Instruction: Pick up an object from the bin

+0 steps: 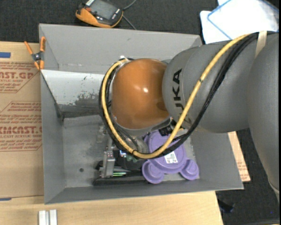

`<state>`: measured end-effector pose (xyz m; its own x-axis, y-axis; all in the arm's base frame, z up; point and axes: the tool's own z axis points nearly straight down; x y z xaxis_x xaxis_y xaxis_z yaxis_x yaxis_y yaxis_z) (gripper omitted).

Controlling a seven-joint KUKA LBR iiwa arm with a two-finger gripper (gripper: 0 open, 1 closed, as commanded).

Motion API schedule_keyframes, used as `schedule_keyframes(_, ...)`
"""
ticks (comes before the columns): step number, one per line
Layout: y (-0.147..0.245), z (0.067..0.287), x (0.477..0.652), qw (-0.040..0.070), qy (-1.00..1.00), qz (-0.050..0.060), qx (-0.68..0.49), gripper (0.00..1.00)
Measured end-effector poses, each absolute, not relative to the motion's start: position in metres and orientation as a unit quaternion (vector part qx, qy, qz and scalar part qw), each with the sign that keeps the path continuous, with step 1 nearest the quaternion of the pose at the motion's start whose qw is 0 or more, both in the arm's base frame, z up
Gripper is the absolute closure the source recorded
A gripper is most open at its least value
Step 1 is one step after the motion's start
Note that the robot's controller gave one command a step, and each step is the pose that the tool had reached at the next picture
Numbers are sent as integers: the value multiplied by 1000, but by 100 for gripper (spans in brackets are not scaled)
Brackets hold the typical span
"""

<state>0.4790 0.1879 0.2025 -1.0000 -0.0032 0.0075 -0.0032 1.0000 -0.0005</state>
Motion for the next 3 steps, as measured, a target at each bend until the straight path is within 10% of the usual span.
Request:
schedule_keyframes(1, 187, 207, 481, 0, -1000, -1, 0, 0)
schedule_keyframes(2, 137, 88, 481, -2, -992, -1, 125, 0)
schedule_keyframes(3, 125, 161, 481, -6, -992, -2, 127, 0)
